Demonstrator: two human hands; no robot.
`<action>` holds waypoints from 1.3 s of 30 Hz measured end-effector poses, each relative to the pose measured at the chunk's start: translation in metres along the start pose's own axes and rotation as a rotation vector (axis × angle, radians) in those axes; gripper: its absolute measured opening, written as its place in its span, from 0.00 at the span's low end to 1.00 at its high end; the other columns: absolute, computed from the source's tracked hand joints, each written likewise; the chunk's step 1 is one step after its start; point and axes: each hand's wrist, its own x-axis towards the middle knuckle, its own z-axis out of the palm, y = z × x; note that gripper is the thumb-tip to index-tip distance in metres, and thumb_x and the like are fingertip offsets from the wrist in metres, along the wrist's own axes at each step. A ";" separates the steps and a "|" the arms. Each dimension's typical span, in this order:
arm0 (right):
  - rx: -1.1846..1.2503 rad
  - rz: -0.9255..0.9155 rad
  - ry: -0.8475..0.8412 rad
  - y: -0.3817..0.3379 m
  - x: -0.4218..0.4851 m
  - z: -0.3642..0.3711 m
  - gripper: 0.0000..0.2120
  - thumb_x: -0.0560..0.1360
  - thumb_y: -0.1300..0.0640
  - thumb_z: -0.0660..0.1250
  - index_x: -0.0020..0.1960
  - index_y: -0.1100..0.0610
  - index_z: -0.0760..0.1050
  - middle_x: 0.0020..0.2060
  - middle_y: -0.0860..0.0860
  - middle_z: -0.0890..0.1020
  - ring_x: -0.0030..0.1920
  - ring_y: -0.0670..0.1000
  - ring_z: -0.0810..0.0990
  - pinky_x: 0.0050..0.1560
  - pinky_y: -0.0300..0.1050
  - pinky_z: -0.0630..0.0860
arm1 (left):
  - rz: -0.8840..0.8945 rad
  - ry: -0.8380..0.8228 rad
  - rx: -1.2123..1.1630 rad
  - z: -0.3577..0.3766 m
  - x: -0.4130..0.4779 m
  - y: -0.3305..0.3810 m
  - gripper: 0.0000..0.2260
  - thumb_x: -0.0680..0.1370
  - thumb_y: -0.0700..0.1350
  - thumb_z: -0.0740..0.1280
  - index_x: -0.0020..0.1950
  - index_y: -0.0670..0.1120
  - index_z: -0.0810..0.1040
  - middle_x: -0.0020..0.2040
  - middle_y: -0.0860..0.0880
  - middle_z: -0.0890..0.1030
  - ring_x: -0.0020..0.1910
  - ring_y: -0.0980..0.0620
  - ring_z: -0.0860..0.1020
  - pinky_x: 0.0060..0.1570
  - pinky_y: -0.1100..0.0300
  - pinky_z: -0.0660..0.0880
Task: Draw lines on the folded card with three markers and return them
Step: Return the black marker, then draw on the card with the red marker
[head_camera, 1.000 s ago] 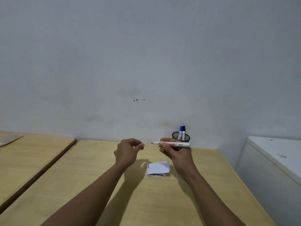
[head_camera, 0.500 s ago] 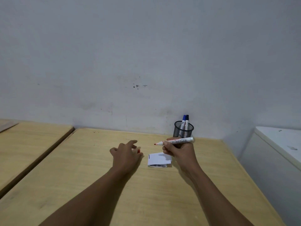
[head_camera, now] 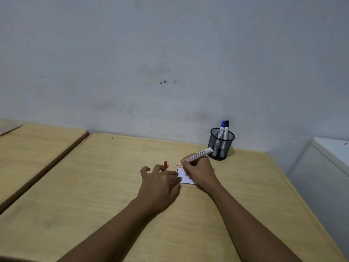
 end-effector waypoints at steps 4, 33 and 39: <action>-0.104 -0.069 0.072 0.007 0.000 0.001 0.14 0.78 0.52 0.68 0.37 0.57 0.82 0.25 0.42 0.81 0.28 0.43 0.79 0.36 0.43 0.76 | -0.013 -0.001 0.017 0.003 -0.001 0.001 0.14 0.78 0.57 0.58 0.55 0.58 0.81 0.59 0.60 0.81 0.61 0.52 0.73 0.56 0.43 0.60; -0.254 -0.088 0.031 0.002 0.000 0.003 0.12 0.77 0.54 0.69 0.35 0.54 0.80 0.26 0.45 0.79 0.26 0.40 0.76 0.30 0.36 0.69 | -0.044 -0.064 -0.047 0.007 0.000 0.001 0.14 0.79 0.57 0.58 0.58 0.59 0.79 0.65 0.57 0.77 0.66 0.50 0.67 0.63 0.32 0.62; -0.198 -0.098 0.043 0.000 -0.004 0.003 0.16 0.77 0.56 0.69 0.30 0.49 0.76 0.24 0.44 0.78 0.25 0.40 0.75 0.29 0.35 0.69 | -0.028 -0.037 -0.024 0.009 0.000 0.000 0.14 0.79 0.57 0.58 0.57 0.59 0.80 0.65 0.58 0.77 0.65 0.50 0.68 0.62 0.35 0.63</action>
